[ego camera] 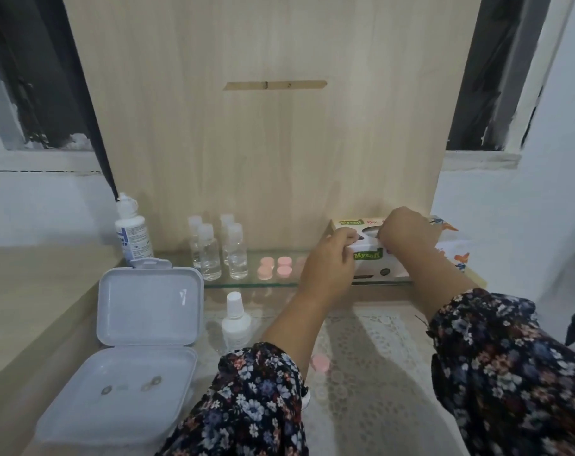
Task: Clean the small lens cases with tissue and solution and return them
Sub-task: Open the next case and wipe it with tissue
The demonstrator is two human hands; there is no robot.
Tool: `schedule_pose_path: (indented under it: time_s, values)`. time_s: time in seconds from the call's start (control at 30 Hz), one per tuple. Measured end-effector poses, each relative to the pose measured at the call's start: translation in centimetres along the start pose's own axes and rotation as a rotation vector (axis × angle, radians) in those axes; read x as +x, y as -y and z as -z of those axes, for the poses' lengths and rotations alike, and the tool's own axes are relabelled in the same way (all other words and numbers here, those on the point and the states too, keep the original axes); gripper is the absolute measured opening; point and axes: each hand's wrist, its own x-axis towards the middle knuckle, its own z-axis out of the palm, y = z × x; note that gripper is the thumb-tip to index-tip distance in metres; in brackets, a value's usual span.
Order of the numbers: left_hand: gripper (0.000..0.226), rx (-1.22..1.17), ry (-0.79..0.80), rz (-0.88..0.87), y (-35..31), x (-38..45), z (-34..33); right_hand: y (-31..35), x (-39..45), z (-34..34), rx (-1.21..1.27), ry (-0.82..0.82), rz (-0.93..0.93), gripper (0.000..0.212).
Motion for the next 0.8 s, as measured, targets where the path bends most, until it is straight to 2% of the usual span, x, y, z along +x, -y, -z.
schedule_pose_path:
  time_s: [0.17,0.23,0.3,0.47,0.53,0.67,0.8]
  values:
    - [0.030,-0.013,-0.003,-0.004,0.2,0.1,-0.1,-0.1,0.5,-0.5,-0.007,0.041,-0.008,0.008]
    - [0.030,-0.019,0.000,-0.001,0.1,0.1,-0.1,-0.5,0.5,-0.7,0.057,-0.020,0.012,0.016]
    - [0.029,-0.008,0.007,0.005,0.1,0.1,0.0,-0.8,0.1,-0.3,0.259,-0.128,0.015,0.019]
    - [0.031,-0.006,0.080,0.051,-0.1,0.1,0.4,-0.8,-2.0,2.1,1.037,-0.229,-0.032,0.013]
    - [0.037,-0.045,0.128,0.069,-0.6,-0.2,0.7,-0.9,-2.9,3.2,1.191,-0.278,-0.024,0.011]
    - [0.041,-0.291,0.153,0.048,-2.4,-2.7,2.4,-1.0,-5.5,3.8,1.242,-0.317,0.072,0.007]
    - [0.048,-0.598,0.049,0.111,-3.0,-6.1,4.2,-0.8,-10.8,2.3,1.221,-0.204,0.193,0.004]
